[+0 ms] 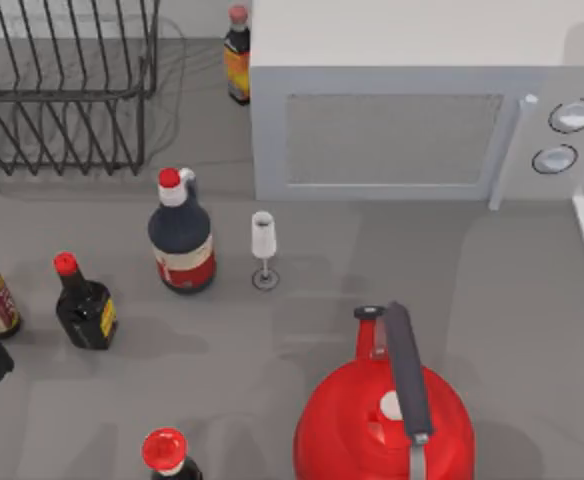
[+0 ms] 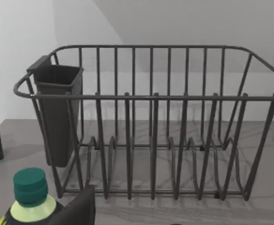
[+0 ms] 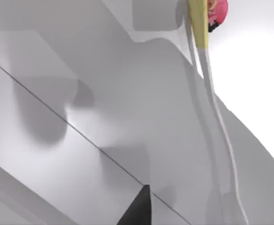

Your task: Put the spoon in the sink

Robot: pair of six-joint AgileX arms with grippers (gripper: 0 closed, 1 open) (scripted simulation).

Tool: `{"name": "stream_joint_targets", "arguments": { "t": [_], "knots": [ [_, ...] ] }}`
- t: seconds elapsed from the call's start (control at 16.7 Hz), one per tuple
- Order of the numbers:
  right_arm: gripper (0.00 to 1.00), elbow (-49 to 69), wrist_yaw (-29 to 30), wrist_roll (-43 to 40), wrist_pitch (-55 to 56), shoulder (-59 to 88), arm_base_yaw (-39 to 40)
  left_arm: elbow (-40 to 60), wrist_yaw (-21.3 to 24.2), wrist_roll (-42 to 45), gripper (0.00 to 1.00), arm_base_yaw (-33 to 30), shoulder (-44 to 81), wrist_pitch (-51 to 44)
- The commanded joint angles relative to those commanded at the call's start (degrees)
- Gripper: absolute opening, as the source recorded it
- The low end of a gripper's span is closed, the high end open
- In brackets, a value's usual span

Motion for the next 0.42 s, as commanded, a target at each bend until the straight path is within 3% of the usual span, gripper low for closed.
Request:
{"name": "stream_joint_targets", "arguments": {
  "t": [0.12,0.42],
  "knots": [
    [1.0,0.0,0.0,0.0,0.0,0.0,0.0,0.0,0.0,0.0,1.0,0.0,0.0,0.0],
    [1.0,0.0,0.0,0.0,0.0,0.0,0.0,0.0,0.0,0.0,1.0,0.0,0.0,0.0]
  ]
}}
